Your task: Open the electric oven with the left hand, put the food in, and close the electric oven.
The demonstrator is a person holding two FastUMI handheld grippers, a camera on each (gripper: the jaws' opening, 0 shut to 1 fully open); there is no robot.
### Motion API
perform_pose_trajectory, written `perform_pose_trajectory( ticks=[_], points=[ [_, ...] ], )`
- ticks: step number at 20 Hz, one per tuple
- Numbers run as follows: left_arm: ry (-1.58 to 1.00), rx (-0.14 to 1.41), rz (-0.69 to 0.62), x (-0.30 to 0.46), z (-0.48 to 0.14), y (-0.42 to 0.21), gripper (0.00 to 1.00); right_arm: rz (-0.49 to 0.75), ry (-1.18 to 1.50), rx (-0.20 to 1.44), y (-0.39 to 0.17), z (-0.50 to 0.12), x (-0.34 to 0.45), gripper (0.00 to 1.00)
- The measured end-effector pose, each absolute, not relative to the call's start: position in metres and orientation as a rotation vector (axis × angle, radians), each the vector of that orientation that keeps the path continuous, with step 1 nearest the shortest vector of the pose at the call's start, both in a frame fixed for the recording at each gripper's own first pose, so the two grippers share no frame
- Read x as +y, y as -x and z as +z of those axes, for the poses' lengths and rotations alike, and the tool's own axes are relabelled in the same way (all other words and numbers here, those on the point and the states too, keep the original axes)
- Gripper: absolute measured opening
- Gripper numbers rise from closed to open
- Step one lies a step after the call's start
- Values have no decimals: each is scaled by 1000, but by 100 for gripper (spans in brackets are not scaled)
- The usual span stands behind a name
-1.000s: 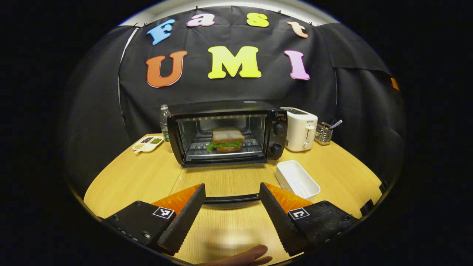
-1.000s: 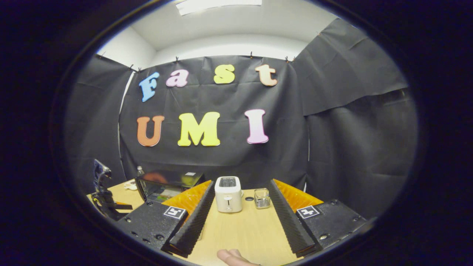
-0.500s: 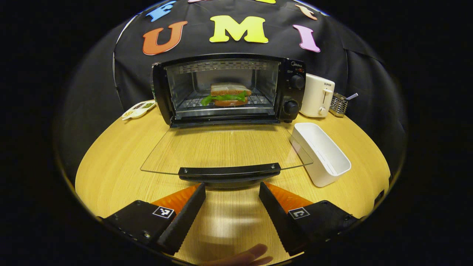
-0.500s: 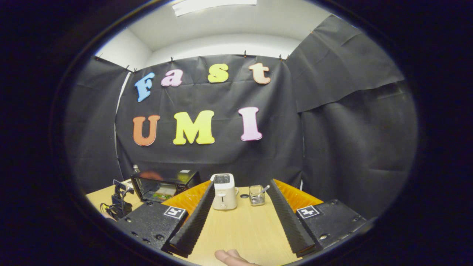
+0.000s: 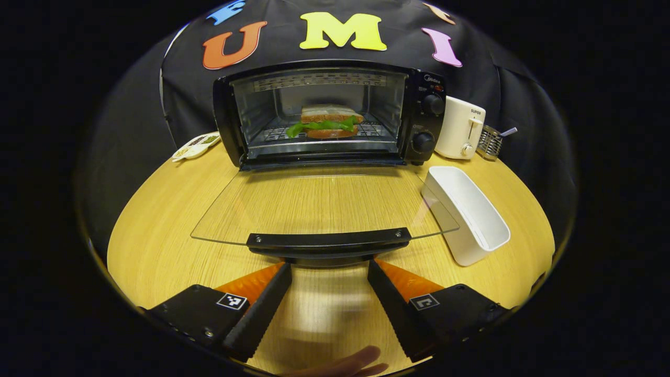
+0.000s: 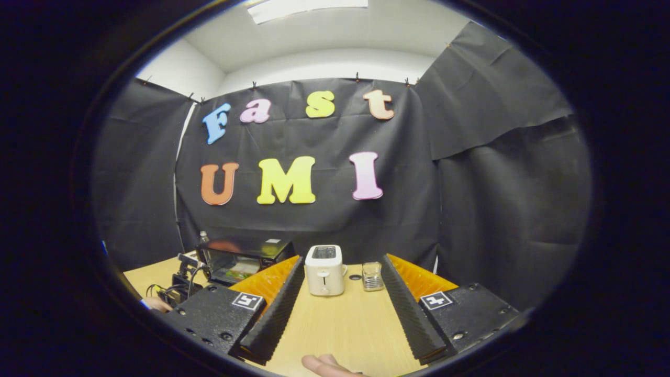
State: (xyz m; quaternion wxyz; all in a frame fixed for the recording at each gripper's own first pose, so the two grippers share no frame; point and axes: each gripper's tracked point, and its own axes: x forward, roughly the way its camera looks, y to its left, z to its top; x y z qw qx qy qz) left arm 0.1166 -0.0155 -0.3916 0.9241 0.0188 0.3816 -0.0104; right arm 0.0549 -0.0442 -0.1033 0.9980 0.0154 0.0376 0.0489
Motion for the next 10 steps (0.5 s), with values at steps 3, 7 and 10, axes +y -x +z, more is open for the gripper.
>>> perform_pose_trajectory(
  ticks=[3, 7, 10],
  points=[
    [-53, 761, -25, -17, -384, -118, 96, 93, -34, 89, -56, -107, -46, 94],
    [-67, 733, -32, -17, -371, -120, 96, 106, -43, 98, -57, -111, -41, 94],
    [-49, 706, -38, -17, -360, -124, 96, 106, -28, 104, -58, -115, -39, 94]
  ],
)
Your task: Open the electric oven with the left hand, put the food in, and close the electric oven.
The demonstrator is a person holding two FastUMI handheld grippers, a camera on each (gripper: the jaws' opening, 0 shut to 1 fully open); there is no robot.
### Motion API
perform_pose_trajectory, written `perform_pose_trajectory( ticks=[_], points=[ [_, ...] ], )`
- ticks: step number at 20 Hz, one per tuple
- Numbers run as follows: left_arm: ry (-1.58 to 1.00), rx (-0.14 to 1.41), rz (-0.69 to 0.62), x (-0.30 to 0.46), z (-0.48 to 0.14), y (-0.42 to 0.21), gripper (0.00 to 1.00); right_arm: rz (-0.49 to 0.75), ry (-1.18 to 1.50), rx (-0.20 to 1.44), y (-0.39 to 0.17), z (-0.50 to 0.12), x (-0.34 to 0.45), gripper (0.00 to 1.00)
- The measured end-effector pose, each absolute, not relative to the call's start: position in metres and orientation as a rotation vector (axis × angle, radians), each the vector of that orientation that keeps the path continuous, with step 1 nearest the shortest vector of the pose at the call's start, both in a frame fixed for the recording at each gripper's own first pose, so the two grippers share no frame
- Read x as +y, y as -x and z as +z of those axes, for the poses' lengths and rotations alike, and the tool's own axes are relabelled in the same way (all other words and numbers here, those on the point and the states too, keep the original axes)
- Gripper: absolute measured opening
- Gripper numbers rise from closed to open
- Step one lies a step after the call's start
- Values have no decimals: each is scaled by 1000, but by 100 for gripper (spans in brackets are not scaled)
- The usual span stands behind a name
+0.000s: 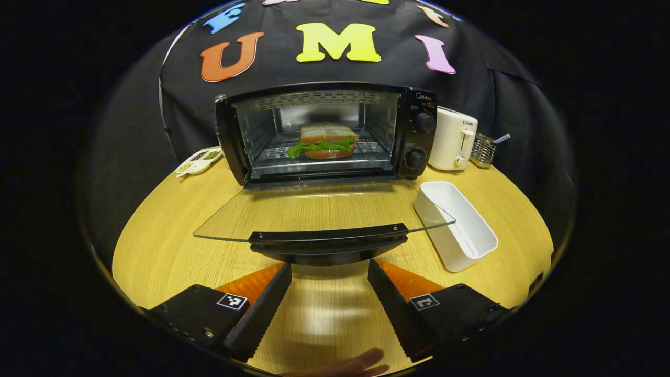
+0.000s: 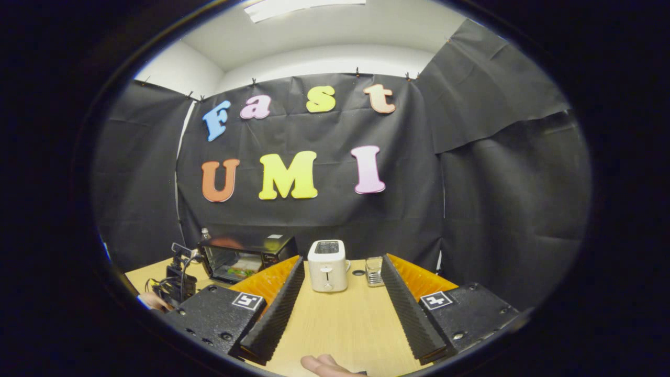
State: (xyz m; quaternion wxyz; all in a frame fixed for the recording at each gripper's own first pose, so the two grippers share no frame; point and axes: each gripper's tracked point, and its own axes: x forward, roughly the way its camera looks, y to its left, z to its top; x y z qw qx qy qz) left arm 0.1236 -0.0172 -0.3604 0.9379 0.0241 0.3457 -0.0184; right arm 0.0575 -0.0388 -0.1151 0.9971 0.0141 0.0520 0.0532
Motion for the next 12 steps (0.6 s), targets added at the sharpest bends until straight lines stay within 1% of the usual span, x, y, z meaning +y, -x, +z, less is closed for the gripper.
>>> perform_pose_trajectory(
  ticks=[1, 2, 3, 4, 6, 7, 11, 12],
  points=[
    [-38, 699, -42, -17, -358, -126, 96, 104, -23, 104, -58, -116, -39, 86],
    [-30, 684, -40, -16, -354, -129, 96, 104, -21, 106, -57, -116, -38, 94],
    [-26, 673, -38, -13, -349, -133, 97, 106, -21, 109, -57, -116, -37, 86],
    [-26, 659, -37, -11, -345, -137, 97, 105, -21, 112, -56, -117, -37, 94],
    [-23, 619, -32, -8, -333, -149, 97, 97, -20, 116, -56, -118, -40, 94],
    [-18, 603, -31, -6, -326, -154, 97, 94, -18, 117, -56, -118, -41, 86],
    [1, 529, -38, -2, -303, -177, 97, 82, -13, 115, -55, -117, -42, 86],
    [13, 523, -40, -1, -299, -184, 97, 81, -13, 116, -55, -118, -42, 94]
  ],
)
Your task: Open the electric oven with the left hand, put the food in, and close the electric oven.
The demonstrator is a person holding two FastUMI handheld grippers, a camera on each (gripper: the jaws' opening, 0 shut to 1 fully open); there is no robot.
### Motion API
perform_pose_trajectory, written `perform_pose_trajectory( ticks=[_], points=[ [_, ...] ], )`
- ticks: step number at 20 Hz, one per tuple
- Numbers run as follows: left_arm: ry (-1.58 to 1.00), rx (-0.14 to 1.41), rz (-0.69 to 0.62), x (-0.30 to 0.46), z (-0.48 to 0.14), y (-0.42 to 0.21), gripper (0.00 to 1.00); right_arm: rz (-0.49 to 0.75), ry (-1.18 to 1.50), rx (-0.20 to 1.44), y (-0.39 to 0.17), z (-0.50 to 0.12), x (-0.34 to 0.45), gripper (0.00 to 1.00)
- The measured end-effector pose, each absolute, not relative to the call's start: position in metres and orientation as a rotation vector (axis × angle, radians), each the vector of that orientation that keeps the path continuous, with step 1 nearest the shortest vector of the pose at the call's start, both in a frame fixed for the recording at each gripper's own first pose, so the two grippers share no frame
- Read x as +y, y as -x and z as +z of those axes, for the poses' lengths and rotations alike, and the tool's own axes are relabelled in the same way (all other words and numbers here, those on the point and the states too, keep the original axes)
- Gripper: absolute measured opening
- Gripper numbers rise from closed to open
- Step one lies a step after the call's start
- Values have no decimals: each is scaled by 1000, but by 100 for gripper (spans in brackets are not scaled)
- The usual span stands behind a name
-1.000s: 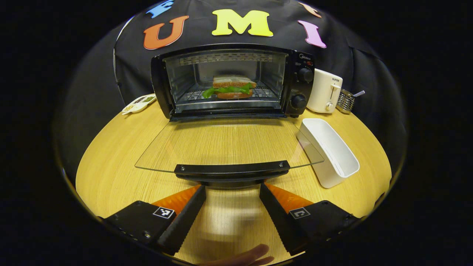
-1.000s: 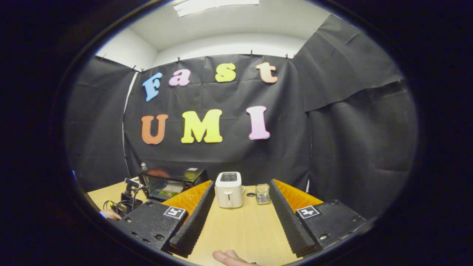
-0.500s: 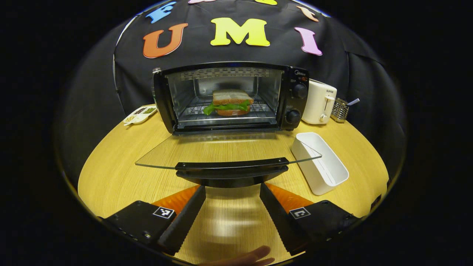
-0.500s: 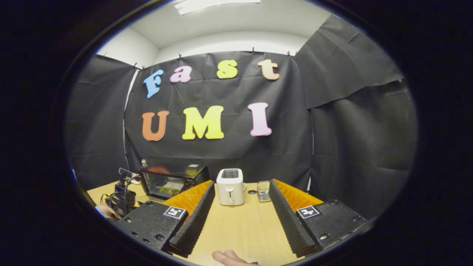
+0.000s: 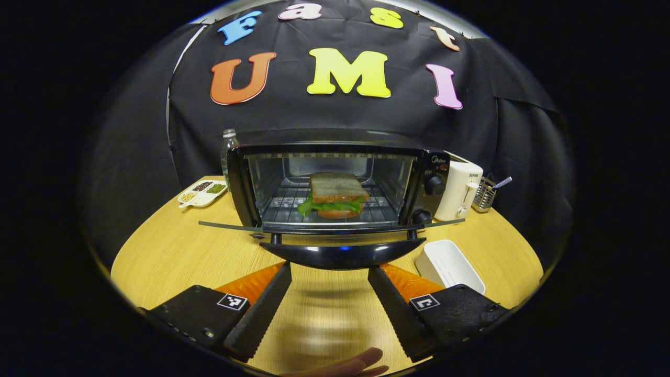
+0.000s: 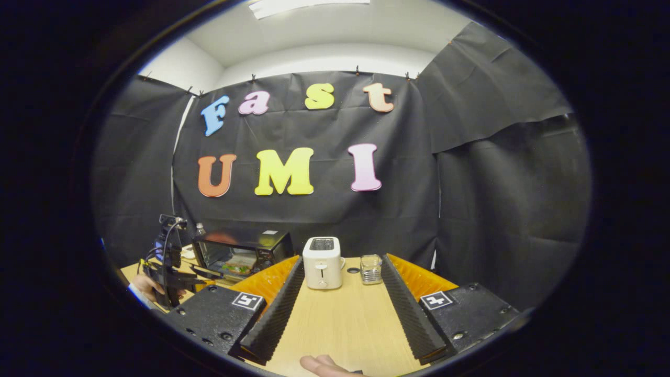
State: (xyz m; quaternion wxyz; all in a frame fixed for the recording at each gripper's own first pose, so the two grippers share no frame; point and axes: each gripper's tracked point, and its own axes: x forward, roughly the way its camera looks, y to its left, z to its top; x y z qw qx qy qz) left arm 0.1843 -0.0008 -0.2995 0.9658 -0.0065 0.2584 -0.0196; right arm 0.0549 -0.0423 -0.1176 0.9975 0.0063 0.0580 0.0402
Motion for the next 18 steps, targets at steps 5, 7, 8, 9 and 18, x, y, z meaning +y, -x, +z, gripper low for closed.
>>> perform_pose_trajectory(
  ticks=[5, 7, 8, 9, 18],
  points=[
    [60, 466, -45, 2, -269, -226, 96, 78, -11, 123, -54, -120, -38, 94],
    [105, 442, -28, 5, -262, -242, 96, 57, -3, 131, -56, -125, -41, 94],
    [134, 437, -28, 4, -259, -246, 94, 52, 5, 139, -56, -130, -39, 94],
    [154, 427, -24, 5, -254, -247, 94, 49, 9, 147, -55, -133, -39, 94],
    [132, 287, -27, 7, -187, -207, 94, 40, 18, 132, -36, -122, -36, 94]
  ],
)
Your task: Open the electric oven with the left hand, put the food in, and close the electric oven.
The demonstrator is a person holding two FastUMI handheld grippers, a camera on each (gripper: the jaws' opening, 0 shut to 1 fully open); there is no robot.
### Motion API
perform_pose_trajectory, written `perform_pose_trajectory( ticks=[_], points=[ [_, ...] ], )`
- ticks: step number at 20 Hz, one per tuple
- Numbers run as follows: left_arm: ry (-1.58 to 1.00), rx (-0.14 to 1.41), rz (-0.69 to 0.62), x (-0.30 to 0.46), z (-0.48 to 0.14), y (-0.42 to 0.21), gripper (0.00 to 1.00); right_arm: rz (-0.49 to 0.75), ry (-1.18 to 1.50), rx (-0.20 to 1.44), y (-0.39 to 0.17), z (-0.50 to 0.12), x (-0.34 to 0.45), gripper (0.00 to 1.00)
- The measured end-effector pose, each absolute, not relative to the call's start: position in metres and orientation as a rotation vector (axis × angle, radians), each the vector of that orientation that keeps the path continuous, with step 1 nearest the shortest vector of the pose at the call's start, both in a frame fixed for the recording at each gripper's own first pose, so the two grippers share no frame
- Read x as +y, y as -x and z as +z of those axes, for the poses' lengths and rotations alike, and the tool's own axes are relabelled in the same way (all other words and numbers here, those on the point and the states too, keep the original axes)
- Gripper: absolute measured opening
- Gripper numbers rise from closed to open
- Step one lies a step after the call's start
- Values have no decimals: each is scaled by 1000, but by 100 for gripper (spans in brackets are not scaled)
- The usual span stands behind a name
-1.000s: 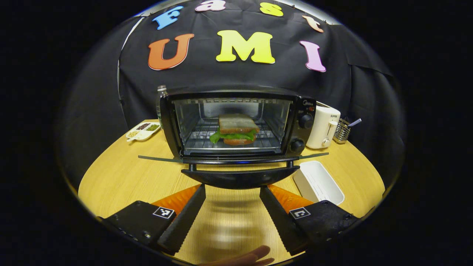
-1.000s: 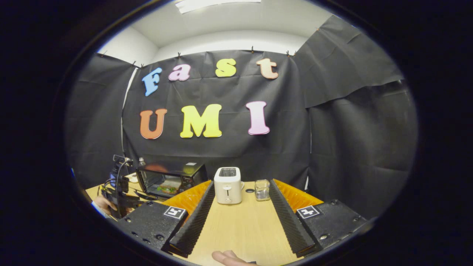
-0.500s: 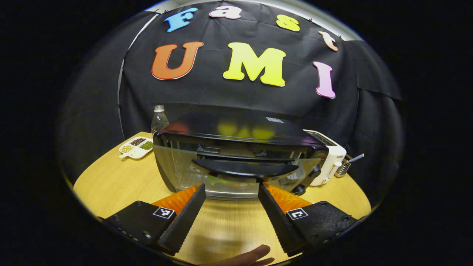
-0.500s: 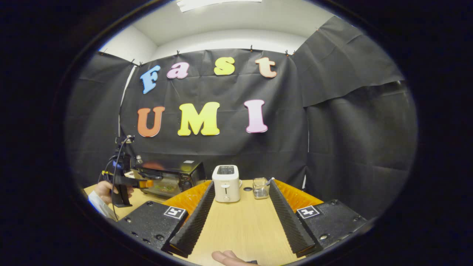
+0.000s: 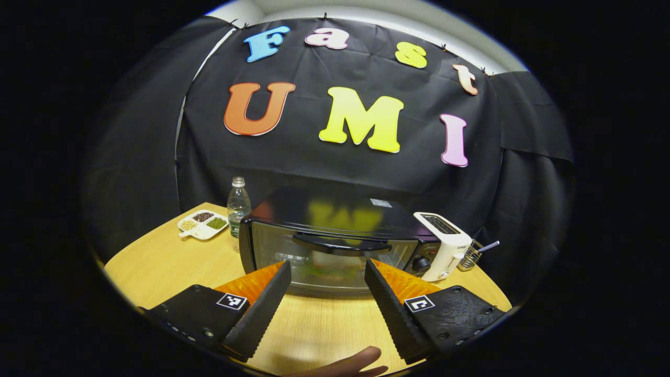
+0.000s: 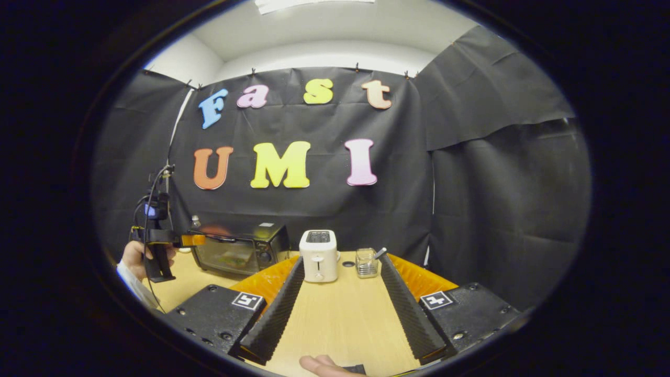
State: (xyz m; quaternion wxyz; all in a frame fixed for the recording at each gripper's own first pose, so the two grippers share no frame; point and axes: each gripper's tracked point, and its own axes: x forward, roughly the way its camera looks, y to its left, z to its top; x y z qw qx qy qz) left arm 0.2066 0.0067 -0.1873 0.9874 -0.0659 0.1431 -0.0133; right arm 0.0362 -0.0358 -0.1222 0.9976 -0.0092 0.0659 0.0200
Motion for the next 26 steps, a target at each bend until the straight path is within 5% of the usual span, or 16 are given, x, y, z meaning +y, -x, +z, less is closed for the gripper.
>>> perform_pose_trajectory(
  ticks=[11, 12, 13, 16, 17, 19, 20, 21, 22, 23, 26],
  points=[
    [19, -27, -21, -13, -64, -61, 93, 65, -35, -23, 12, -69, -21, 94],
    [6, -38, -7, -13, -59, -46, 93, 71, -39, -31, 18, -68, -18, 86],
    [-4, -42, 10, -13, -56, -30, 93, 69, -44, -35, 24, -65, -17, 94],
    [-26, -75, 67, -7, -46, 14, 94, 57, -48, -22, 42, -68, -16, 94],
    [-32, -95, 72, -8, -43, 27, 94, 62, -53, -18, 48, -68, -15, 86],
    [-54, -94, 33, -21, -54, 52, 94, 78, -56, -20, 58, -68, -12, 94],
    [-67, -72, 26, -23, -61, 62, 82, 79, -51, -21, 62, -69, -14, 94],
    [-78, -56, 30, -21, -64, 69, 94, 73, -45, -22, 65, -68, -17, 94],
    [-81, -44, 38, -20, -65, 72, 84, 70, -44, -28, 68, -65, -19, 94],
    [-78, -47, 47, -17, -61, 72, 95, 71, -43, -35, 71, -61, -19, 94],
    [-60, -28, 47, -16, -67, 73, 96, 75, -37, -41, 74, -60, -17, 94]
  ],
)
